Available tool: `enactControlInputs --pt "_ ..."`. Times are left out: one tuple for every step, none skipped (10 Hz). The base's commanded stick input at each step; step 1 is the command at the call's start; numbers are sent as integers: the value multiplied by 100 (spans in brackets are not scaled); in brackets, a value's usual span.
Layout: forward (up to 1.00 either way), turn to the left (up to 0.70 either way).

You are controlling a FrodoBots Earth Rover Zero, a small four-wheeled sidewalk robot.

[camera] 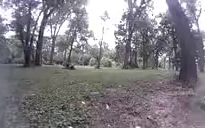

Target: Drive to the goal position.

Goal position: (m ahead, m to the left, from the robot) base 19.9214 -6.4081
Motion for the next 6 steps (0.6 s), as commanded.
enactControlInputs --pt "70 0" --pt "70 0" --pt "70 0" --pt "70 0" --pt "70 0" --pt "70 0"
